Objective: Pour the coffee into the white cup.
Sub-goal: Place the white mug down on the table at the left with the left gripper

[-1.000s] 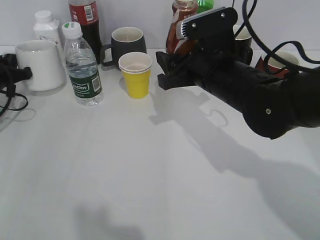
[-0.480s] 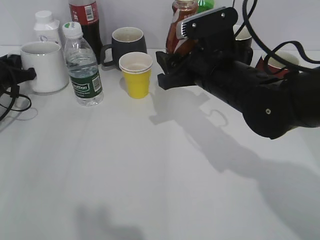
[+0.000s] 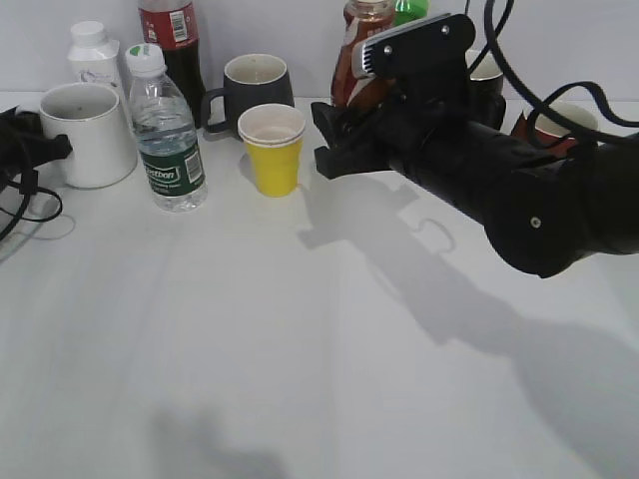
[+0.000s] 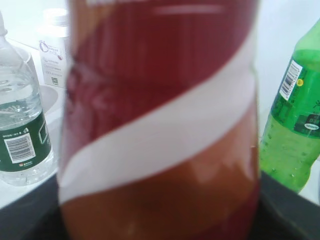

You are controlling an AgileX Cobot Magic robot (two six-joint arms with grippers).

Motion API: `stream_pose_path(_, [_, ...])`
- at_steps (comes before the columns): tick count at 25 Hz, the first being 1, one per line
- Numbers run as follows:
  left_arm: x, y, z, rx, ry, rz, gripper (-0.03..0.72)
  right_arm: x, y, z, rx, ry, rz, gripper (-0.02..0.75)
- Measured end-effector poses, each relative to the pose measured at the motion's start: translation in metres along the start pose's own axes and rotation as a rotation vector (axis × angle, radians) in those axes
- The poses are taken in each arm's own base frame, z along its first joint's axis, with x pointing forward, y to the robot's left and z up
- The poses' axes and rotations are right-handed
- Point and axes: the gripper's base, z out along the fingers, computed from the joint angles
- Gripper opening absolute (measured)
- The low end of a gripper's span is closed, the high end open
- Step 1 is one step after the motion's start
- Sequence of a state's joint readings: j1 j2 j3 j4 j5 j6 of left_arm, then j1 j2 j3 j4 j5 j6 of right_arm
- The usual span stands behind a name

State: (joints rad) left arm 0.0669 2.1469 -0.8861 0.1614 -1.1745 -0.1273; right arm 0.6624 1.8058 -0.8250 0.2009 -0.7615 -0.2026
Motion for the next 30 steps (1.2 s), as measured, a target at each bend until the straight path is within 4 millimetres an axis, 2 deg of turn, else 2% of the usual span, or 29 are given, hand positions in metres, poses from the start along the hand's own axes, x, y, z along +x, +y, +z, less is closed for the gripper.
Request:
stream_pose_path(4, [0.0,0.0,0.0,0.0,0.0,-0.001,0.169,0.0,0.0,0.0,0.0,0.0,0.0,0.527])
stream_pose_path(9, [0.0,0.001,0.0,-0.006,0.004,-0.003,0.269,0.0,0.0,0.0,0.0,-0.001,0.0,0.527])
stream_pose_path(12, [0.0,0.001,0.0,-0.006,-0.002,-0.003,0.296,0.0,0.0,0.0,0.001,-0.005,0.0,0.528])
stream_pose_path(23, [0.0,0.001,-0.001,-0.006,-0.004,-0.007,0.305,-0.001,0.0,0.0,0.001,-0.007,0.0,0.527])
stream_pose_path(30, [0.017,-0.002,-0.023,-0.01,0.068,-0.022,0.305,-0.001,0.0,0.0,0.001,-0.007,0.0,0.527])
